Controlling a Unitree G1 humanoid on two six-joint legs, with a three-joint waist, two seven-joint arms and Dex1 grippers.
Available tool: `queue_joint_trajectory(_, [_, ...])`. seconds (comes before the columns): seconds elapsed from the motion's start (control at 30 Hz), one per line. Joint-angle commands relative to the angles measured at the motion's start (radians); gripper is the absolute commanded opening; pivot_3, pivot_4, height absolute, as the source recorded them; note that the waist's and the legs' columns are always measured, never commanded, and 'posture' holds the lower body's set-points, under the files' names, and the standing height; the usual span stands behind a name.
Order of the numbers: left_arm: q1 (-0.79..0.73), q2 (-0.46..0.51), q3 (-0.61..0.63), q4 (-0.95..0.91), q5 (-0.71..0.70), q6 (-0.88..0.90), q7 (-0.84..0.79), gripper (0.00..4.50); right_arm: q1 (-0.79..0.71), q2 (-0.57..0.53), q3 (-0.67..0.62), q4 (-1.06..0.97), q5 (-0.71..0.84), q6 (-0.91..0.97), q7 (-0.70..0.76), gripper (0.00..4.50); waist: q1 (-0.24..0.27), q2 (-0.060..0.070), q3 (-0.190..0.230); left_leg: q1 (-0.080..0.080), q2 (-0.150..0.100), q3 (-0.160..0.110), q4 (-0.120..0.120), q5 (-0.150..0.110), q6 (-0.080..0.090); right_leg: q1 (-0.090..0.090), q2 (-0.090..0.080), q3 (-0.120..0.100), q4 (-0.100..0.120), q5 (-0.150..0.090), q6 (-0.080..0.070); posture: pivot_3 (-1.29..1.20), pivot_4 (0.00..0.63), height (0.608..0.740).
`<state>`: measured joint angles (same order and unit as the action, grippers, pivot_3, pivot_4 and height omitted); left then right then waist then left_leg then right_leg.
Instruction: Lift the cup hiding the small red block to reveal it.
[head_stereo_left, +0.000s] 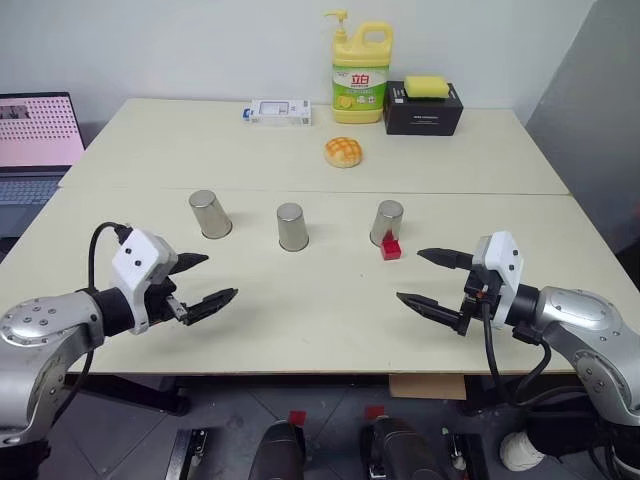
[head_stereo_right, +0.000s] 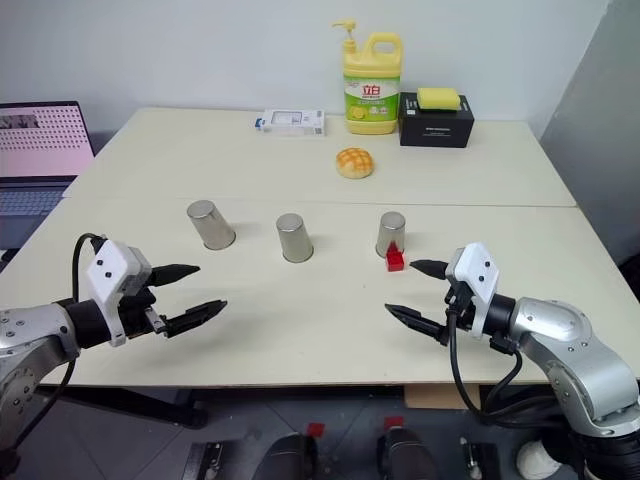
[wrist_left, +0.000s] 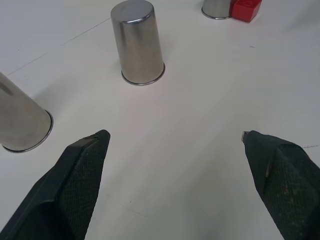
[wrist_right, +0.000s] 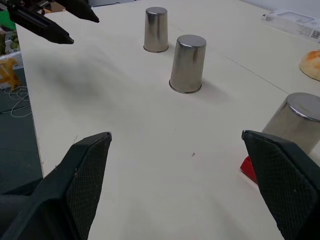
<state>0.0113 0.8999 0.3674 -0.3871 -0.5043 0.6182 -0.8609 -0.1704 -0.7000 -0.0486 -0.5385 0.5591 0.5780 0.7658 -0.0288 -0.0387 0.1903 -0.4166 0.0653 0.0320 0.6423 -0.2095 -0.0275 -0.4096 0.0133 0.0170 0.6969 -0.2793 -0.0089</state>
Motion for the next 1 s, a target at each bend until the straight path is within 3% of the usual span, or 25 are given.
queue_joint_trajectory(0.03, [0.010,0.007,0.033,-0.015,-0.002,-0.017,-0.002,4.50,-0.006,-0.009,-0.037,-0.003,0.004,-0.014,0.002,4.44,0.000,0.000,0.000,0.000,0.000,0.000,0.000,0.000,0.000,0.000,0.000,0.000,0.000,0.000,0.000,0.00,0.150,0.740])
queue_joint_trajectory(1.0, [0.038,0.046,0.118,0.020,0.030,-0.015,0.017,4.50,0.022,-0.079,-0.089,0.057,0.015,-0.033,0.096,4.44,0.000,0.000,0.000,0.000,0.000,0.000,0.000,0.000,0.000,0.000,0.000,0.000,0.000,0.000,0.000,0.00,0.150,0.740])
